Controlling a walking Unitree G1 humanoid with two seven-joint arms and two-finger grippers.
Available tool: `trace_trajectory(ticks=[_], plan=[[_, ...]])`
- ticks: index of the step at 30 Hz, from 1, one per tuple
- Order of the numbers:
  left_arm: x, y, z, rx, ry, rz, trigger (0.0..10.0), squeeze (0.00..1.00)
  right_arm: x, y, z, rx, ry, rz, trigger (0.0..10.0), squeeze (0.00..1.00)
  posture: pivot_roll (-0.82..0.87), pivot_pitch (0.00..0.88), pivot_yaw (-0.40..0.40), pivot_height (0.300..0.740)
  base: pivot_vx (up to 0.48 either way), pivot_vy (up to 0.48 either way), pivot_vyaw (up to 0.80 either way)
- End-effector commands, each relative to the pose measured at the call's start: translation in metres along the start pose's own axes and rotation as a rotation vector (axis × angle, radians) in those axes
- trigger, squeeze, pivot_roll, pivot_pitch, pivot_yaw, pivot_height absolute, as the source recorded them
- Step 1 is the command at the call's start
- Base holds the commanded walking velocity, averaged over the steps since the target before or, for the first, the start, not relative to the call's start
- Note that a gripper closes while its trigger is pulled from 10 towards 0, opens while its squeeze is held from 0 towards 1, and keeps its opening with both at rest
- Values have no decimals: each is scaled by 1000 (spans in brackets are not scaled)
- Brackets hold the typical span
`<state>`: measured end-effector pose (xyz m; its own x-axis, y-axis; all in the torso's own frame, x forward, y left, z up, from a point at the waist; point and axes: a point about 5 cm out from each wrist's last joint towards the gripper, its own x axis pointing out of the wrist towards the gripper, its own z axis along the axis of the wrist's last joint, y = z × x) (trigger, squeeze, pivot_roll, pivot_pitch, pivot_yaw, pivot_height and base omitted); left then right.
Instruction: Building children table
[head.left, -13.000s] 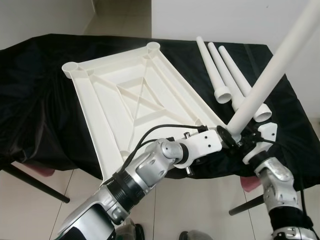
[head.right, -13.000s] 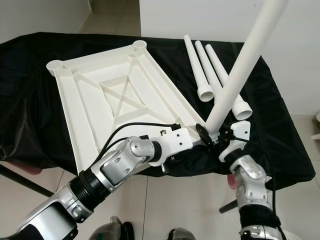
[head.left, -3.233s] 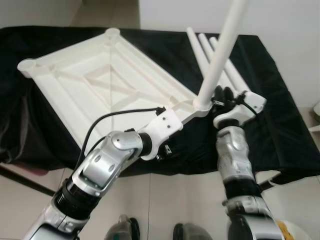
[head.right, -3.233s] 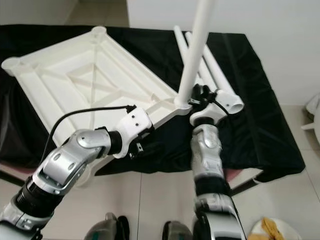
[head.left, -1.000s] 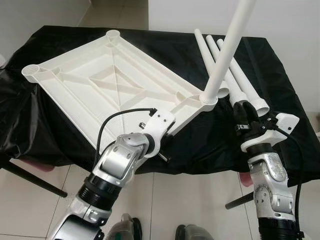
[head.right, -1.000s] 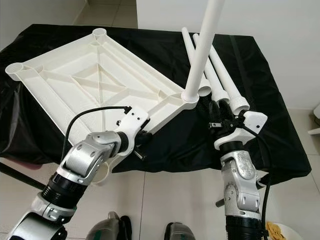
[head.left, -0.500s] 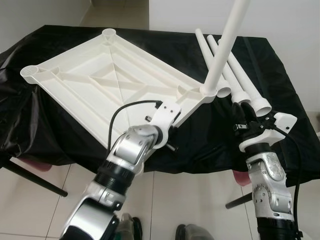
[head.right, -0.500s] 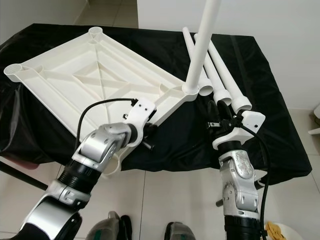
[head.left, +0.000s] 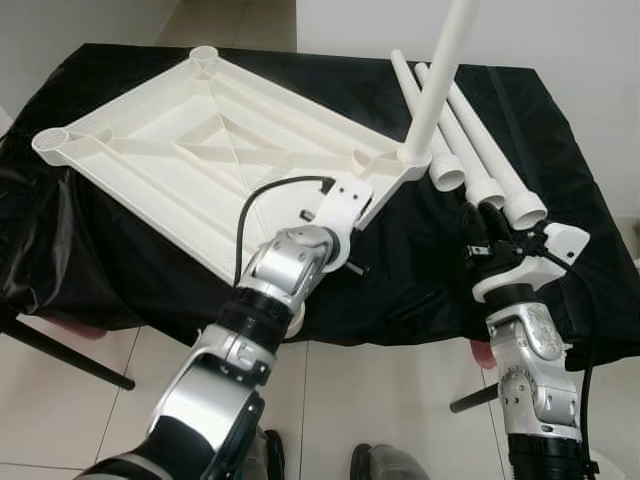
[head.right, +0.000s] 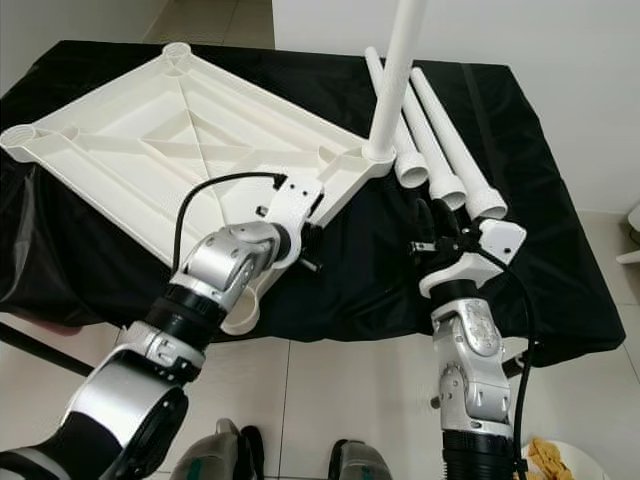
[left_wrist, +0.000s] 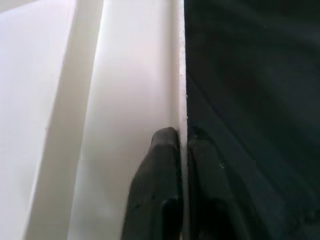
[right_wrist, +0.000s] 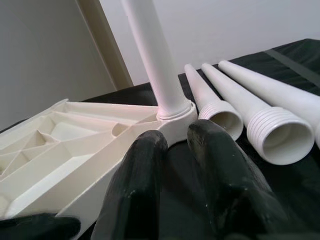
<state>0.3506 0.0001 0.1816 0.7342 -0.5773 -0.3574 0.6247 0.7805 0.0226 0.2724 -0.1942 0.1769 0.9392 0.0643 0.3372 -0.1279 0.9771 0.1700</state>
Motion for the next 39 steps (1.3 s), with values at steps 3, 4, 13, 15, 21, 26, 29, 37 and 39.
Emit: trace_trajectory(ticks=[3, 4, 13, 15, 21, 26, 29, 37, 39], plan=[[-4, 1, 35, -9, -158, 60, 10000, 1000, -1, 2, 1, -5, 8, 6, 10000, 0, -62, 113, 24, 740, 0, 0, 0], [-4, 0, 37, -6, -169, 56, 10000, 1000, -1, 2, 1, -6, 10, 6, 10000, 0, -59, 118, 24, 740, 0, 0, 0], [-17, -8, 50, 86, -232, -39, 10000, 0, -2, 4, -1, -14, 22, 18, 10000, 0, -48, 127, 21, 740, 0, 0, 0], [-19, -8, 50, 106, -239, -47, 10000, 0, -1, 4, -2, -16, 26, 21, 10000, 0, -46, 128, 21, 740, 0, 0, 0], [-32, 12, 40, 99, -256, 9, 10000, 1000, -1, 7, -3, -14, 27, 36, 10000, 0, -41, 130, 19, 740, 0, 0, 0], [-41, 34, 27, 136, -247, 83, 10000, 1000, 0, 8, -3, -12, 32, 43, 10000, 0, -36, 129, 15, 740, 0, 0, 0], [-46, 42, 18, 192, -213, 94, 10000, 1000, 1, 8, -3, -15, 35, 49, 10000, 0, -35, 129, 14, 740, 0, 0, 0], [-63, 71, -7, 330, -56, 224, 10000, 0, 5, 5, -2, -33, 29, 53, 10000, 0, -32, 126, 14, 740, 0, 0, 0], [-65, 74, -9, 344, -40, 240, 10000, 0, 5, 5, -2, -33, 29, 53, 10000, 0, -26, 124, 12, 740, 0, 0, 0]])
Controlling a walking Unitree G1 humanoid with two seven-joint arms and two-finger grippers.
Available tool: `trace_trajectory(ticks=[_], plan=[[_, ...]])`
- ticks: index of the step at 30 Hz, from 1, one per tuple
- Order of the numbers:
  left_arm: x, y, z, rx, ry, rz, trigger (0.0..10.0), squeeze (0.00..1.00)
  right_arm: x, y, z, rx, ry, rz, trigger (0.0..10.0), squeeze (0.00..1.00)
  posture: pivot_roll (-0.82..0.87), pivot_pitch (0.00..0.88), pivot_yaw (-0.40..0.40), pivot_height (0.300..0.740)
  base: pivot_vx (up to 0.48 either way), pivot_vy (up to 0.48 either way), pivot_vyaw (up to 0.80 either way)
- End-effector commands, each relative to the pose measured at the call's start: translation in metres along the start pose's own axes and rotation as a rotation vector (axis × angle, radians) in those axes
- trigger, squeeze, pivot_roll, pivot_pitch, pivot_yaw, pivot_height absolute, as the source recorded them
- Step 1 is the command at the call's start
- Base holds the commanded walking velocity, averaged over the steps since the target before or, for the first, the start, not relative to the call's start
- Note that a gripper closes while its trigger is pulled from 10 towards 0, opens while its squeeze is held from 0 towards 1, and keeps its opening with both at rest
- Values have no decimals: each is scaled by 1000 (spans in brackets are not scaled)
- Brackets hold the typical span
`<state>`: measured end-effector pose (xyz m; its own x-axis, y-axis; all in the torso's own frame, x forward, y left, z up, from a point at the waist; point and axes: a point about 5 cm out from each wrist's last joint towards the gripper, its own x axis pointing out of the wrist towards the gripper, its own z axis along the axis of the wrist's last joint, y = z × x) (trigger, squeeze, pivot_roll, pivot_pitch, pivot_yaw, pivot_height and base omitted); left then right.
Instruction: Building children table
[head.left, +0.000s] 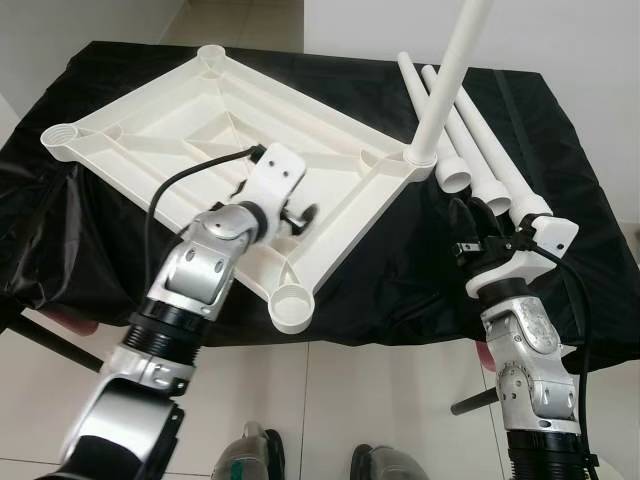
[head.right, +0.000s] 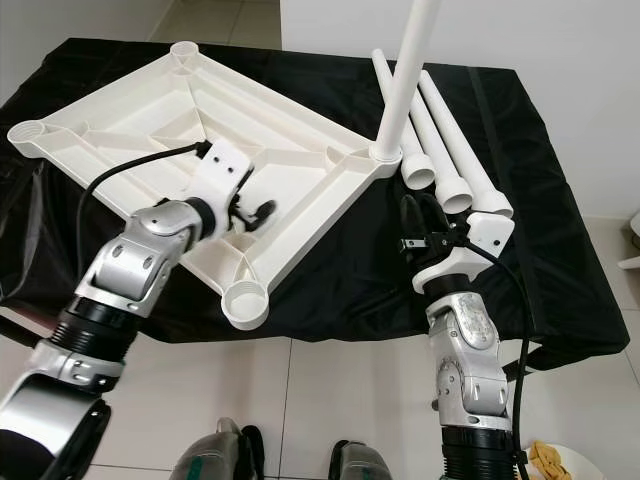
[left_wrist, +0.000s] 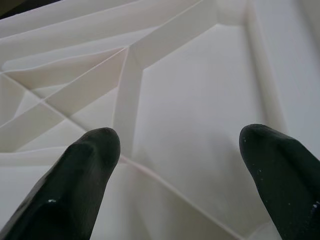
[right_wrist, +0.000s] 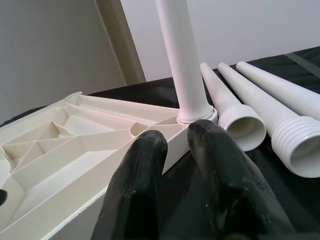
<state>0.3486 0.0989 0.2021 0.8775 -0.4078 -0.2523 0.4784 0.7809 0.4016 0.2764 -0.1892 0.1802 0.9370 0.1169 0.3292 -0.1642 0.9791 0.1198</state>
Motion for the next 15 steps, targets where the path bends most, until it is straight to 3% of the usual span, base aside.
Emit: trace_trajectory(ticks=[1, 3, 6, 8, 15], plan=[[-2, 5, -4, 17, 37, 62, 10000, 0, 0, 1, -3, 5, 13, 4, 10000, 0, -22, 123, 10, 740, 0, 0, 0], [-3, 15, -4, 7, 53, 134, 10000, 0, 0, 1, -4, 5, 14, 4, 10000, 0, -22, 123, 10, 740, 0, 0, 0], [-5, 21, -5, 8, 60, 149, 10000, 0, 0, 2, -4, 5, 15, 5, 10000, 0, -21, 122, 10, 740, 0, 0, 0], [-12, 36, -7, 40, 79, 210, 10000, 0, 0, 2, -4, 5, 15, 8, 10000, 0, -23, 121, 9, 740, 0, 0, 0], [-17, 43, -9, 64, 91, 232, 10000, 0, 0, 1, -4, 2, 15, 7, 10000, 0, -24, 118, 11, 740, 0, 0, 0]])
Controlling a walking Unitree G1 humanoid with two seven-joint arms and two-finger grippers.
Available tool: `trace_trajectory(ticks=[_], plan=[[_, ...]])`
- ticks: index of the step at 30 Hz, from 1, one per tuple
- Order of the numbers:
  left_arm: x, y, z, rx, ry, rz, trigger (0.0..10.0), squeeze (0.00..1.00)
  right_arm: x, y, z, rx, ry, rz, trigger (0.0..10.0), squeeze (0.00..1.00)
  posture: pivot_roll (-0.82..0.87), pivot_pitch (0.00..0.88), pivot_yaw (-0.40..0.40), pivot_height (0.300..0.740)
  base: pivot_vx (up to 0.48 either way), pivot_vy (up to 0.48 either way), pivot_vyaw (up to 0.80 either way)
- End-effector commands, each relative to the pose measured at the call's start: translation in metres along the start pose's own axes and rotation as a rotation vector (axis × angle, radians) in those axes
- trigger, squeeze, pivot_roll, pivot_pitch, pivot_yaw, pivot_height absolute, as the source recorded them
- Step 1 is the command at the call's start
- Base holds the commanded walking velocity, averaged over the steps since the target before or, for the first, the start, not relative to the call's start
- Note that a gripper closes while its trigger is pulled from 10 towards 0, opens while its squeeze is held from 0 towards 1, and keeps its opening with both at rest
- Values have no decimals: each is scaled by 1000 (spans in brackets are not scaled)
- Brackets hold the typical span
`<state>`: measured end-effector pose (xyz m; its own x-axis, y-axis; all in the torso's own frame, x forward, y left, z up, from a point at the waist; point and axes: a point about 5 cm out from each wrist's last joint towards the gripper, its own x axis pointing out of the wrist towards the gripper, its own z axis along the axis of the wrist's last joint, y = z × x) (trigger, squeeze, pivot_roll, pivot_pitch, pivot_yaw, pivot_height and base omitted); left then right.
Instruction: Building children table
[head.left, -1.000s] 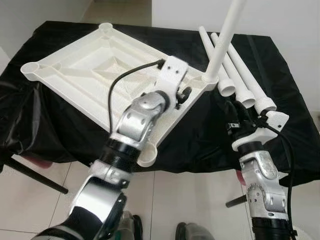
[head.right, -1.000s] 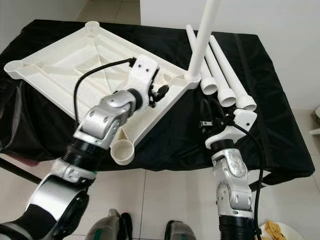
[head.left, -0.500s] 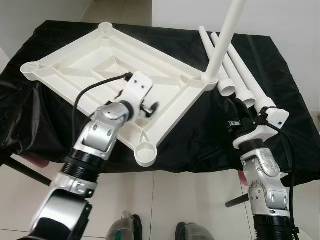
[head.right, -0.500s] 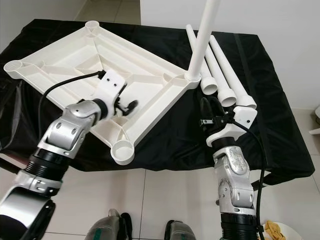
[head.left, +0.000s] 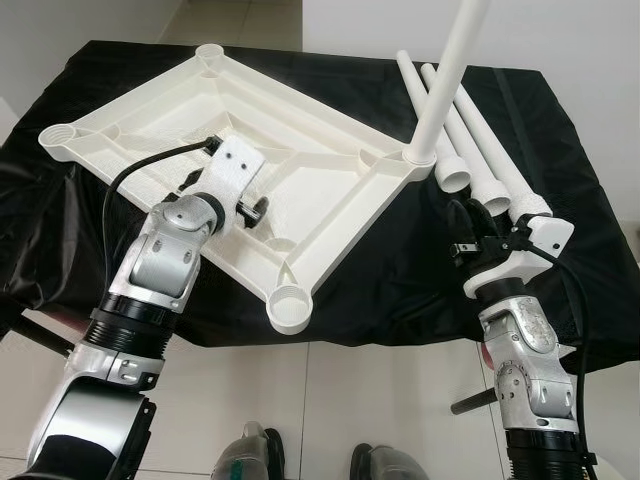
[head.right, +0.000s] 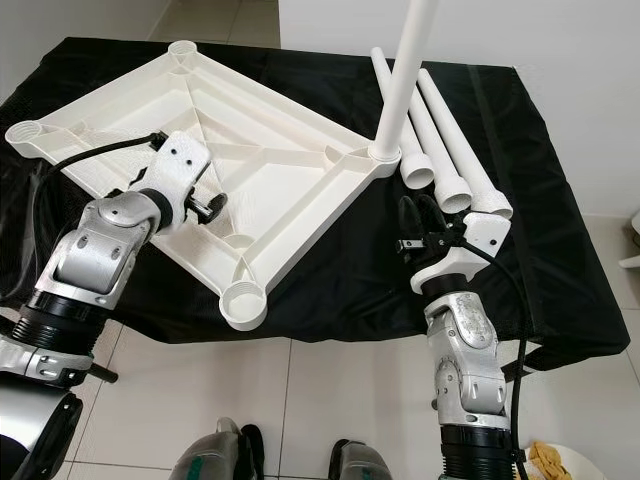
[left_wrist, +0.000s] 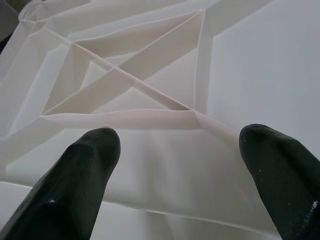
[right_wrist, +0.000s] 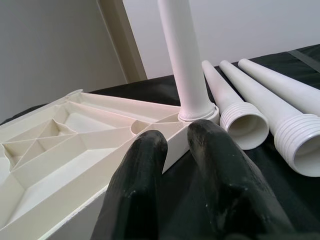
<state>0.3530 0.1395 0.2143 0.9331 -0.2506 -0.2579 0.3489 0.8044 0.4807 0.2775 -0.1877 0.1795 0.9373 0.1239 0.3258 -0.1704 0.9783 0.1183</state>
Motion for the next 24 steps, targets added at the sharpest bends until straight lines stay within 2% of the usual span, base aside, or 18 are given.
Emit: trace_trajectory(ticks=[1, 4, 5, 8, 11, 14, 16, 17, 19, 24], plan=[[-3, 8, -5, 14, 31, 88, 10000, 0, -1, 0, -3, 0, 12, 0, 10000, 0, -24, 117, 11, 740, 0, 0, 0], [-8, 9, -13, 63, 72, 72, 10000, 0, 0, -1, -4, -2, 16, -1, 10000, 0, -22, 115, 9, 740, 0, 0, 0], [-9, 2, -18, 134, 99, 15, 10000, 0, 1, -1, -4, -5, 19, -1, 10000, 0, -19, 114, 5, 740, 0, 0, 0], [-9, -7, -20, 179, 110, -40, 10000, 0, 4, -2, -4, -10, 21, -1, 10000, 0, -17, 113, 5, 740, 0, 0, 0], [-8, -13, -21, 201, 113, -78, 10000, 0, 6, -3, -3, -15, 24, -3, 10000, 0, -20, 114, 3, 740, 0, 0, 0], [-8, -13, -21, 201, 113, -78, 10000, 0, 6, -3, -3, -15, 24, -3, 10000, 0, -20, 114, 3, 740, 0, 0, 0], [-8, -28, -18, 227, 102, -156, 10000, 0, 8, -5, -1, -25, 26, -6, 10000, 0, -28, 118, 5, 740, 0, 0, 0], [-8, -28, -18, 227, 102, -156, 10000, 0, 8, -5, -1, -25, 26, -6, 10000, 0, -28, 118, 5, 740, 0, 0, 0], [-8, -39, -16, 239, 90, -214, 10000, 0, 8, -7, 0, -30, 26, -13, 10000, 0, -33, 122, 6, 740, 0, 0, 0], [-12, -45, -13, 231, 74, -259, 10000, 0, 6, -8, 0, -35, 27, -24, 10000, 0, -39, 128, 10, 740, 0, 0, 0]])
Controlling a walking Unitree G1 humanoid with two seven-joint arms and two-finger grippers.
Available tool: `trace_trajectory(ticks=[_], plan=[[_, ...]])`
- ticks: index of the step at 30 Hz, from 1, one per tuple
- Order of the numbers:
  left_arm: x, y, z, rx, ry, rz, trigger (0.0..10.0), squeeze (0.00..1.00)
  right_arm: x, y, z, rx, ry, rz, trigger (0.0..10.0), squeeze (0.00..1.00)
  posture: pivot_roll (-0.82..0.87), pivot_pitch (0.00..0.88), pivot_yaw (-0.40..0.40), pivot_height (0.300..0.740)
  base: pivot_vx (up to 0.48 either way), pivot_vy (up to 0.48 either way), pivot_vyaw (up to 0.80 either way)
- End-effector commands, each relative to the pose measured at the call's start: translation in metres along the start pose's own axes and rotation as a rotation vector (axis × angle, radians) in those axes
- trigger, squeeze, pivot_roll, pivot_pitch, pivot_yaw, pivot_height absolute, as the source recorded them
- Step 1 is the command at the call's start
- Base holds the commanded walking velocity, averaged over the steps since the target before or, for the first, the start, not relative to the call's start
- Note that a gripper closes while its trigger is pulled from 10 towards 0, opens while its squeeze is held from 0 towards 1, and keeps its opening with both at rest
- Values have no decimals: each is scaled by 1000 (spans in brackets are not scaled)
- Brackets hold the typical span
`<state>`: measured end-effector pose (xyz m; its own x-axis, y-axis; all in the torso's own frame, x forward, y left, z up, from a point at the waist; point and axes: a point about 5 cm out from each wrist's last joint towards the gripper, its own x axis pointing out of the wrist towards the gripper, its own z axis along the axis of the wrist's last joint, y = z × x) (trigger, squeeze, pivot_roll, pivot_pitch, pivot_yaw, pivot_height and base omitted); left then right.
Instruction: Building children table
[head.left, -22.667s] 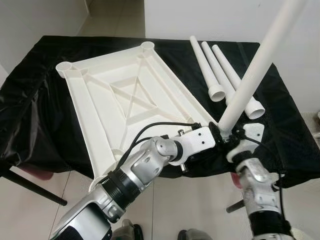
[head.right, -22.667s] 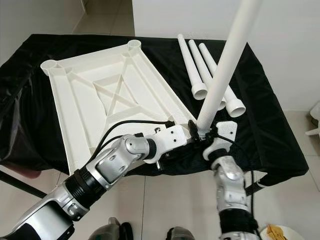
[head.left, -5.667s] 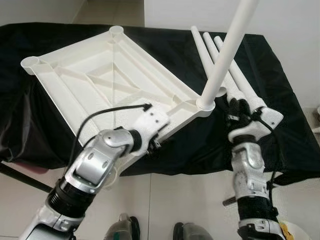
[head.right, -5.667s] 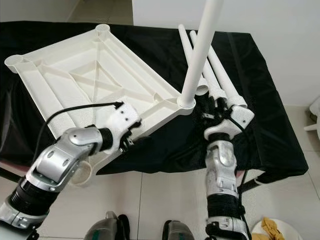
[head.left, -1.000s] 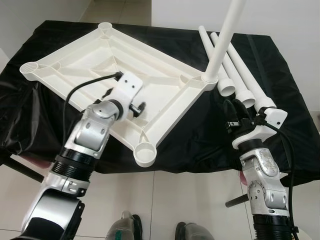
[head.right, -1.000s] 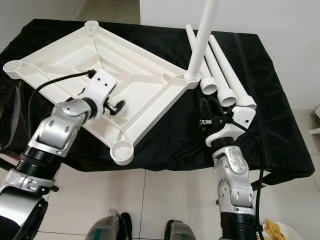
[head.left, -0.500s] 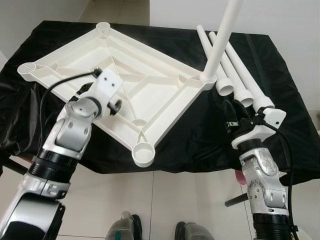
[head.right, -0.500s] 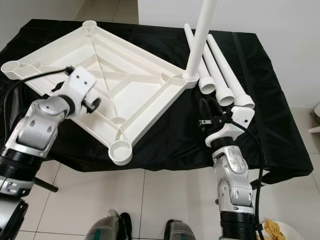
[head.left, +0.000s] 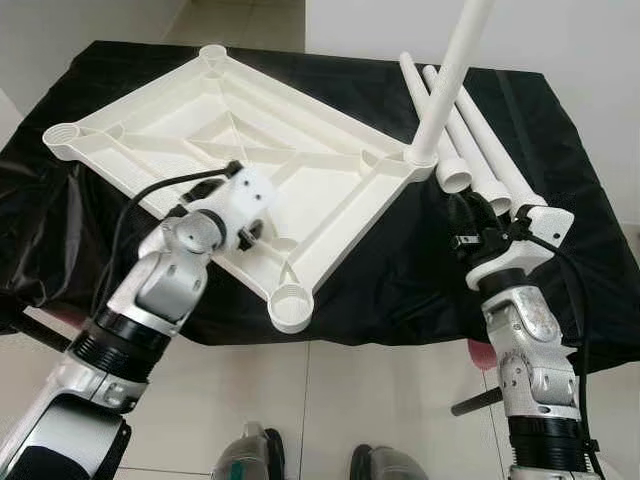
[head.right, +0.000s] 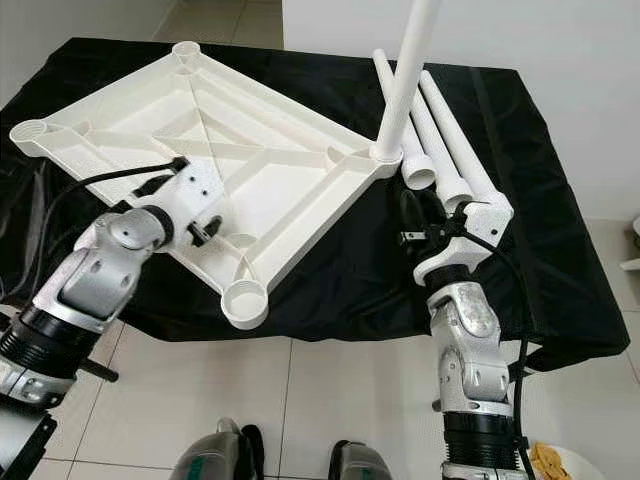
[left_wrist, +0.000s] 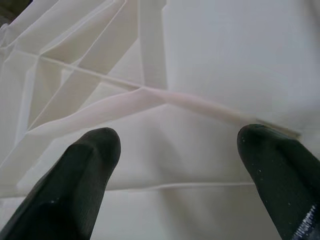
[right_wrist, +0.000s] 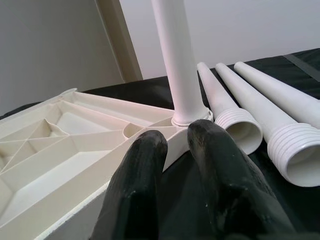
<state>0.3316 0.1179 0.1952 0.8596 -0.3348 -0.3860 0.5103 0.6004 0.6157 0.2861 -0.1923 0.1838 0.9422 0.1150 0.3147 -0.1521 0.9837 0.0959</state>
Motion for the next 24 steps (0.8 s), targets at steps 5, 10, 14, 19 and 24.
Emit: trace_trajectory(ticks=[5, 10, 14, 19, 24], plan=[[-8, -3, -2, -12, 4, -88, 10000, 0, -5, -5, -3, -15, 17, -18, 10000, 0, -37, 130, 12, 740, 0, 0, 0], [-20, 20, -2, -39, 5, -29, 10000, 0, -5, -6, -4, -19, 20, -15, 10000, 0, -21, 131, 5, 740, 0, 0, 0], [-27, 24, 1, -78, -14, -36, 10000, 0, -4, -6, -4, -20, 22, -11, 10000, 0, -11, 130, -1, 740, 0, 0, 0], [-37, 22, 6, -105, -58, -107, 10000, 0, 2, -5, -3, -22, 19, 4, 10000, 0, -1, 130, -13, 740, 0, 0, 0], [-40, -1, 1, -24, -44, -238, 10000, 0, 7, -5, -1, -30, 12, 21, 10000, 0, -6, 130, -15, 740, 0, 0, 0]])
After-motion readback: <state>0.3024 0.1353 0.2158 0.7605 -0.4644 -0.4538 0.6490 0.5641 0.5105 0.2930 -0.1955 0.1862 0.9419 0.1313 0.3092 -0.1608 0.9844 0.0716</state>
